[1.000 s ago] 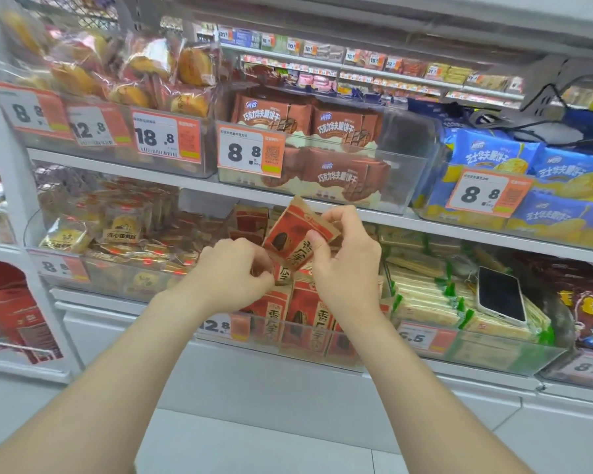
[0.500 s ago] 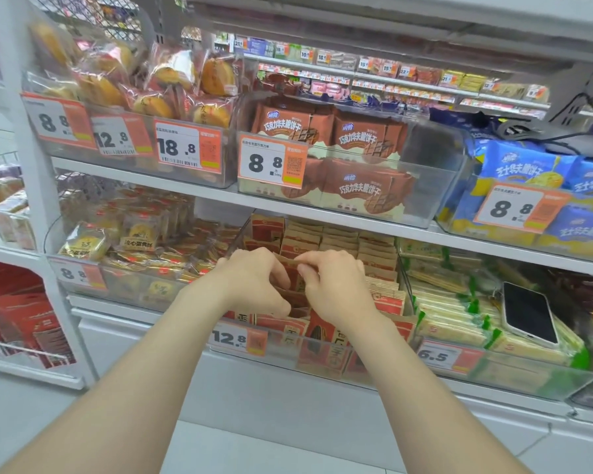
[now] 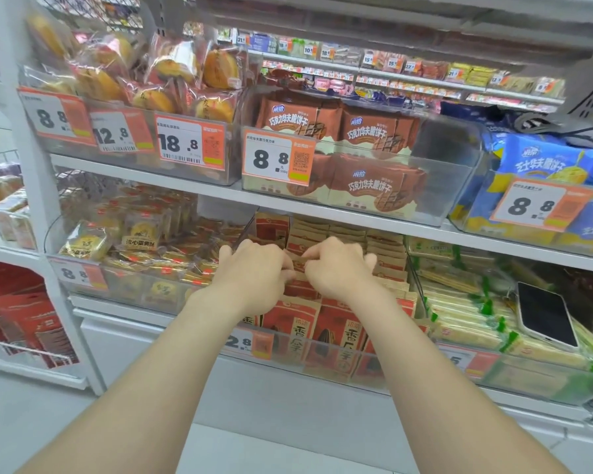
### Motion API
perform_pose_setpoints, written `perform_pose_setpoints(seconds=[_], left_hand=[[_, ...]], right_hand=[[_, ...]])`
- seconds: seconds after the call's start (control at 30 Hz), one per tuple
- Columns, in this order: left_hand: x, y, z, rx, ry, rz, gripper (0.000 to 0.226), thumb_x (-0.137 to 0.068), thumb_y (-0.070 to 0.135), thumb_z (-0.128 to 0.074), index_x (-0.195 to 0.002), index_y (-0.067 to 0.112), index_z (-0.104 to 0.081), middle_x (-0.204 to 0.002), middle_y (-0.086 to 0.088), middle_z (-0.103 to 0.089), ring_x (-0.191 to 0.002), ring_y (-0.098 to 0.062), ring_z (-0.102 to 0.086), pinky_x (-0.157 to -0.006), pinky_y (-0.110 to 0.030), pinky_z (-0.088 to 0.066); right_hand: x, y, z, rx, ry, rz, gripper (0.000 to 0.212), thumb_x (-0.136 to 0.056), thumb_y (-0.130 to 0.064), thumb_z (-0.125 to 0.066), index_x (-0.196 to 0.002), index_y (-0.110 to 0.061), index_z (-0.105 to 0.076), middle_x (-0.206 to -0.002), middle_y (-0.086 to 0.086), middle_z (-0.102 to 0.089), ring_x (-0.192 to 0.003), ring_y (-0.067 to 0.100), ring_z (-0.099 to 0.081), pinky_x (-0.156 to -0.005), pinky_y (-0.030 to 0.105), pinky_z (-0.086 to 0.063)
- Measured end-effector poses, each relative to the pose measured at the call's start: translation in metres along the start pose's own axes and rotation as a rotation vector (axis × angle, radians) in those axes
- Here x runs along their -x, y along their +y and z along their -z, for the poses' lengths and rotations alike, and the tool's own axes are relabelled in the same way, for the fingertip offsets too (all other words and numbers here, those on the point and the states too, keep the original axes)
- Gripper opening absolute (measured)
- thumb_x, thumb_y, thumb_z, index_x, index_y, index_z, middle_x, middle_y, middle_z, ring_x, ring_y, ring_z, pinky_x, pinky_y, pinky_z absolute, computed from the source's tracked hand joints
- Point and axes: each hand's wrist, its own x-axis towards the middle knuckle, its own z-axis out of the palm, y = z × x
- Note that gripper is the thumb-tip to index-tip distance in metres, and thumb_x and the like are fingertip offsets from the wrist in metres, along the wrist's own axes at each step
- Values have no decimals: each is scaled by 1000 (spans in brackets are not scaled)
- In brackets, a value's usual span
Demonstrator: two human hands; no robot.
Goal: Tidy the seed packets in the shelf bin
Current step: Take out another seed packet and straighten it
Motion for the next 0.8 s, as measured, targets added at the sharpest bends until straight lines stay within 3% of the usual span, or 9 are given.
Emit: perform_pose_setpoints(seconds=[0.13,0.23,0.3,0.37,0.47,0.53,0.6,0.67,0.8], left_hand=[[2,-2,-2,78,127,-16,26,-107,43,-58,-129,35,-66,-128,7,-62,-130,-28,-50,-107,-55,-35],[2,-6,-7,89,55,-41,47,-107,39,-55,-153,31,-47,-153,5,-45,-144,-28,-38,-115,-56,-30],[1,-7,-10,85,-6,-53,32,-110,35,-46,-140,32,-56,-142,5,-52,-141,-30,-44,-114,-58,-30],[3,-8,-10,77,-19,-64,21,-110,39,-43,-117,34,-61,-112,8,-59,-123,-29,-57,-107,-56,-35],[8,-10,-8,111,-4,-119,45,-103,65,-38,-120,38,-70,-99,16,-66,-104,-19,-61,-99,-52,-39],[11,-13,-8,131,-7,-167,62,-90,80,-37,-125,41,-69,-100,19,-67,-102,-14,-60,-98,-51,-39],[16,-15,-6,127,-31,-197,78,-80,89,-39,-136,42,-65,-113,19,-67,-111,-13,-59,-103,-51,-41],[18,-18,-4,108,-54,-209,90,-72,94,-44,-143,42,-60,-124,17,-65,-121,-14,-58,-111,-52,-42],[18,-19,-3,38,-73,-209,88,-70,90,-58,-145,43,-58,-126,19,-62,-121,-13,-58,-112,-55,-45]], right_hand=[[-2,-6,2,0,-32,7,46,-93,-25,-47,-127,-39,-75,-131,5,-69,-136,38,-42,-105,51,-24],[-1,-5,-3,13,-118,-30,39,-90,-28,-44,-108,-31,-79,-112,8,-70,-125,39,-48,-94,50,-23],[-4,-5,-3,-13,-77,-40,27,-90,-33,-44,-76,-24,-66,-93,6,-67,-112,38,-54,-96,50,-28],[-6,-6,-3,-125,49,-26,27,-91,-33,-47,-68,-24,-59,-85,2,-67,-101,35,-59,-103,53,-38],[-11,-7,-6,-268,188,25,30,-90,-19,-52,-101,-22,-80,-109,5,-77,-112,33,-66,-107,54,-49],[-13,-7,-7,-217,114,17,43,-95,-16,-51,-132,-19,-73,-130,9,-73,-129,35,-60,-117,53,-40],[-16,-7,-8,-146,43,-17,50,-98,-17,-49,-147,-18,-60,-144,13,-64,-143,41,-45,-120,55,-26],[-19,-7,-8,-69,39,-50,54,-93,-18,-54,-146,-16,-56,-146,18,-59,-148,46,-34,-119,57,-20],[-24,-8,-12,76,150,-81,33,-84,-23,-68,-116,-22,-73,-125,11,-69,-135,43,-44,-109,52,-28]])
